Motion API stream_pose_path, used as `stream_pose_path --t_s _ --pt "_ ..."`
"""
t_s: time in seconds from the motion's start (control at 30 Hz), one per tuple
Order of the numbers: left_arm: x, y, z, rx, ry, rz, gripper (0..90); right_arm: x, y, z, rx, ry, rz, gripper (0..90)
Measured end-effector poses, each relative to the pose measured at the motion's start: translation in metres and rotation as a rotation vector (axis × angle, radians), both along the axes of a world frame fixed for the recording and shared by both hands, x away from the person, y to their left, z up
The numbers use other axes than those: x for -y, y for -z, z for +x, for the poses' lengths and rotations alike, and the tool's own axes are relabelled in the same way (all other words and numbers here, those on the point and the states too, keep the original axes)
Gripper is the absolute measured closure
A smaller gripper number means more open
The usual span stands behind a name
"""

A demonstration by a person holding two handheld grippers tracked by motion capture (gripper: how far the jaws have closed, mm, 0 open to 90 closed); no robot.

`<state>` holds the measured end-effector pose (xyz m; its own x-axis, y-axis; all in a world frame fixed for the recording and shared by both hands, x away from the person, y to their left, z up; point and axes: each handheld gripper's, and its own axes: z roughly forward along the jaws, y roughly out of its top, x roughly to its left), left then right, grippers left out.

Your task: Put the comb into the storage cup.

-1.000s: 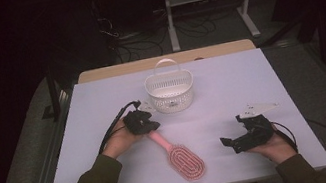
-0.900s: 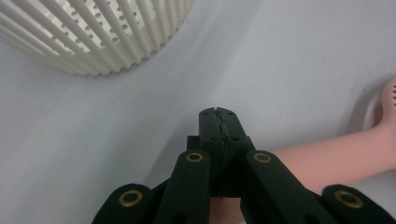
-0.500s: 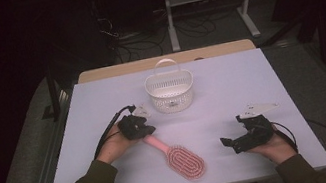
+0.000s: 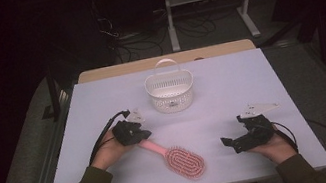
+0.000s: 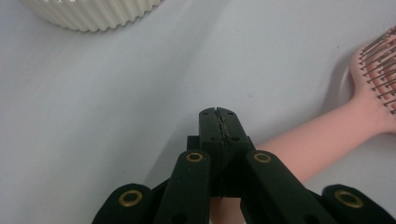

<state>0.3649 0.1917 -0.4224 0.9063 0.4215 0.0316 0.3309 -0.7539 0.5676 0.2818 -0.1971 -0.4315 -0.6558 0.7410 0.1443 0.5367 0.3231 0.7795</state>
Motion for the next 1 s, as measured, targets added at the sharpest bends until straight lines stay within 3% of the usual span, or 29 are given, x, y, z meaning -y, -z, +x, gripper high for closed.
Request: stream_pose_path --t_s 0.37,1.0 --pt "-0.012 0.003 -0.011 -0.007 -0.022 -0.025 90.0 0.001 -0.001 -0.002 0.003 0.004 0.001 0.0" --pt "-0.038 0.003 -0.036 -0.024 -0.039 -0.024 90.0 0.002 -0.002 -0.002 0.006 0.011 0.002 0.0"
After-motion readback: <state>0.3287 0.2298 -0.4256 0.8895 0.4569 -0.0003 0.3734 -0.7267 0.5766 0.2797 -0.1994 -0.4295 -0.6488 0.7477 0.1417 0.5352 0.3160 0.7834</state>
